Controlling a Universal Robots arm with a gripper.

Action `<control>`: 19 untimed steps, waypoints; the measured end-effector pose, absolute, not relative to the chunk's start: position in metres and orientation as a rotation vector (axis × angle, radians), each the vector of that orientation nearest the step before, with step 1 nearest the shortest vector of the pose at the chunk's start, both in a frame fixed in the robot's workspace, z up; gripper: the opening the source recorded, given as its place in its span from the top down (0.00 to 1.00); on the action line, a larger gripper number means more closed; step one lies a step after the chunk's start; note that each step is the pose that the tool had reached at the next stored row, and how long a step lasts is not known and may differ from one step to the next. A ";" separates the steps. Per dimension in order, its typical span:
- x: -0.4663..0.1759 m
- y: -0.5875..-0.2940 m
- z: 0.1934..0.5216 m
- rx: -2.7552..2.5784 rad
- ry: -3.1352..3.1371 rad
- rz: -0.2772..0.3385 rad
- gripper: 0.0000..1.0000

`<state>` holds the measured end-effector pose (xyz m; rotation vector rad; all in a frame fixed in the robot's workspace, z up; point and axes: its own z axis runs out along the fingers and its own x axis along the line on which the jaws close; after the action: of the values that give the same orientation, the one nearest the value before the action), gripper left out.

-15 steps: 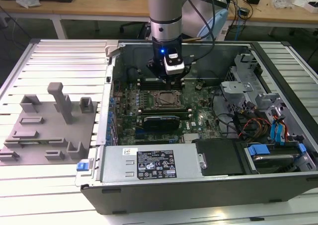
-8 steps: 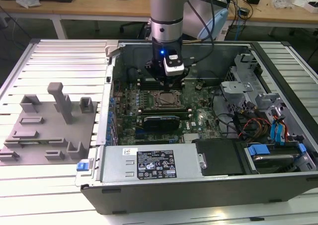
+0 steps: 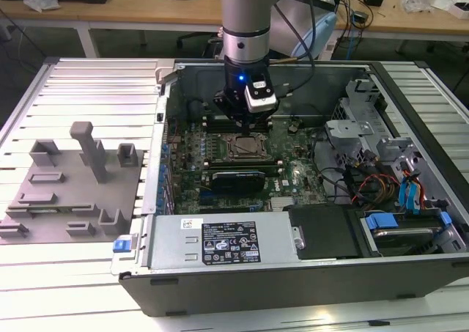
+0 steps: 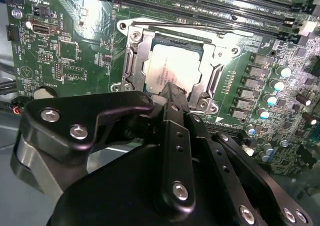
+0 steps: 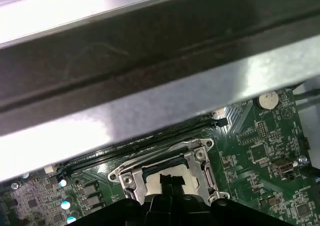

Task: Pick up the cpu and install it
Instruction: 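Install the first cpu locking lever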

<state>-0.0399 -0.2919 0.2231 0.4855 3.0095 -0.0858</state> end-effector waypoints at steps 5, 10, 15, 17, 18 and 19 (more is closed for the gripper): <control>-0.038 -0.293 0.222 0.406 3.020 -0.082 0.89; -0.037 -0.298 0.221 0.367 3.025 -0.083 0.89; -0.038 -0.311 0.221 0.349 3.026 -0.082 0.89; -0.038 -0.311 0.223 0.347 3.027 -0.082 0.89; -0.038 -0.311 0.228 0.347 3.027 -0.082 0.89; -0.038 -0.311 0.233 0.346 3.027 -0.081 0.89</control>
<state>-0.0378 -0.3114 0.2329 0.3461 3.0268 -0.0814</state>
